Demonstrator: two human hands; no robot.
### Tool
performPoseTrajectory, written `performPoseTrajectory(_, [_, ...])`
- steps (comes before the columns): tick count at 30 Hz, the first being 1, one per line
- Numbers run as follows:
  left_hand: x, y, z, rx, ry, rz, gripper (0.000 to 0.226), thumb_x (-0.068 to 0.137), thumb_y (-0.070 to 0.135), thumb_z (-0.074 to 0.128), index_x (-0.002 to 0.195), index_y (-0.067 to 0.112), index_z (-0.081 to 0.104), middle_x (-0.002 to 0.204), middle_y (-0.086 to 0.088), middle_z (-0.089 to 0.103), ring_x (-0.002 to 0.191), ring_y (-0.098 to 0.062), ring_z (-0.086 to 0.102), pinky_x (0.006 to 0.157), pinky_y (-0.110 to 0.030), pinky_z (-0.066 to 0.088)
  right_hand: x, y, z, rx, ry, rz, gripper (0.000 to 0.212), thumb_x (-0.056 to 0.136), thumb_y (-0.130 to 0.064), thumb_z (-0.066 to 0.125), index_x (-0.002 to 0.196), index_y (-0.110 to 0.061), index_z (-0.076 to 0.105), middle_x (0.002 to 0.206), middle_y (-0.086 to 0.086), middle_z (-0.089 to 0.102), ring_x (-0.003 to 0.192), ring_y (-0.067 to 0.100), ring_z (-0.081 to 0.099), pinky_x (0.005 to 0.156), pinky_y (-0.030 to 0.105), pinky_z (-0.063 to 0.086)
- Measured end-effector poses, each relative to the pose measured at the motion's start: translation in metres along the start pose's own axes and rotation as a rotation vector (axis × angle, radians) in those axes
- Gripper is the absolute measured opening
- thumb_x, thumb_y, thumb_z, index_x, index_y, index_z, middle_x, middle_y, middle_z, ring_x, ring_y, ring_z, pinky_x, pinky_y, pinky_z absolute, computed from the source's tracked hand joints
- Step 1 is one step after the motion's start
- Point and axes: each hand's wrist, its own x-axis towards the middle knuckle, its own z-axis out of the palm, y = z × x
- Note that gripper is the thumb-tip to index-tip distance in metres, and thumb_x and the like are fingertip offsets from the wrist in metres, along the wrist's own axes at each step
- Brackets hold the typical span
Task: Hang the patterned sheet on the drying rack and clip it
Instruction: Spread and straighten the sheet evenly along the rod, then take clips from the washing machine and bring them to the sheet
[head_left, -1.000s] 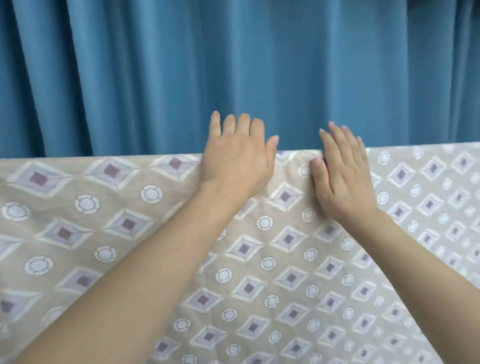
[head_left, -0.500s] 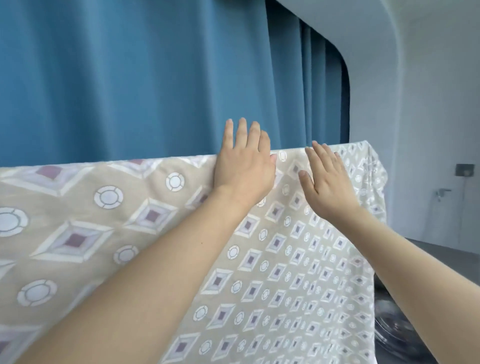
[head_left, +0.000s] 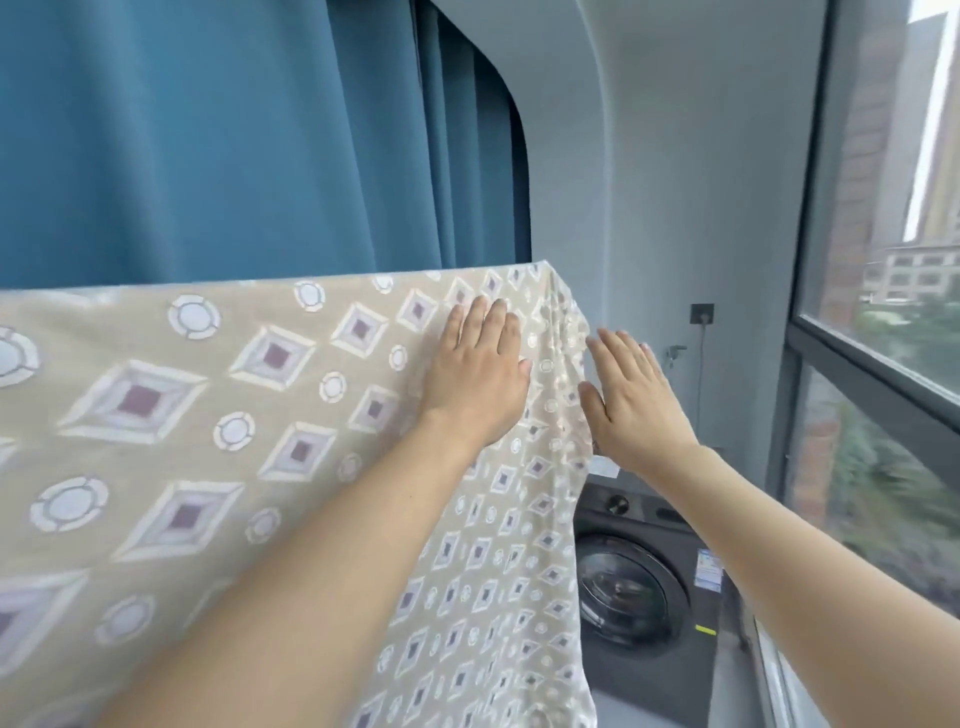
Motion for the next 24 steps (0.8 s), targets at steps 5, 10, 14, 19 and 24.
performPoseTrajectory(5, [0.03,0.067,0.067,-0.168,-0.073,0.046,0.06,0.103,0.038,0.021,0.153,0.006,0.013,0.162,-0.01,0.01,0.149,-0.025,0.003,0.121,-0.041,-0.001,-0.01,0.074,0.028,-0.059,-0.064,0.048,0.061,0.099,-0.038,0.021,0.151,-0.007,0.025,0.159,0.01,0.021,0.149,0.024,0.012,0.122,0.037,0.002])
performPoseTrajectory(10, [0.054,0.12,0.132,-0.259,-0.177,0.111,0.06,0.103,0.039,0.022,0.153,0.007,0.014,0.162,-0.01,0.01,0.149,-0.024,0.002,0.122,-0.039,0.001,-0.025,0.141,0.069,-0.063,-0.147,0.103,0.054,0.101,-0.026,0.036,0.15,-0.007,0.025,0.159,0.01,0.02,0.148,0.025,0.011,0.121,0.035,0.001])
performPoseTrajectory(14, [0.078,0.15,0.184,-0.304,-0.227,0.12,0.059,0.103,0.037,0.023,0.153,0.006,0.016,0.161,-0.01,0.012,0.149,-0.024,0.005,0.122,-0.039,0.003,-0.03,0.185,0.1,-0.072,-0.214,0.154,0.055,0.1,-0.025,0.036,0.15,-0.008,0.024,0.159,0.008,0.019,0.148,0.024,0.01,0.12,0.034,0.001])
performPoseTrajectory(19, [0.101,0.193,0.248,-0.402,-0.325,0.139,0.057,0.103,0.032,0.028,0.152,0.005,0.018,0.16,-0.011,0.016,0.148,-0.026,0.011,0.121,-0.04,0.01,-0.023,0.232,0.143,-0.058,-0.313,0.247,0.058,0.099,-0.025,0.038,0.152,-0.008,0.021,0.16,0.006,0.016,0.149,0.021,0.008,0.121,0.034,0.001])
performPoseTrajectory(24, [0.136,0.235,0.318,-0.441,-0.434,0.171,0.054,0.1,0.025,0.036,0.148,0.005,0.025,0.156,-0.011,0.026,0.145,-0.027,0.02,0.12,-0.038,0.015,-0.013,0.281,0.186,-0.035,-0.383,0.319,0.056,0.099,-0.023,0.038,0.151,-0.008,0.023,0.159,0.006,0.02,0.147,0.021,0.013,0.12,0.034,0.004])
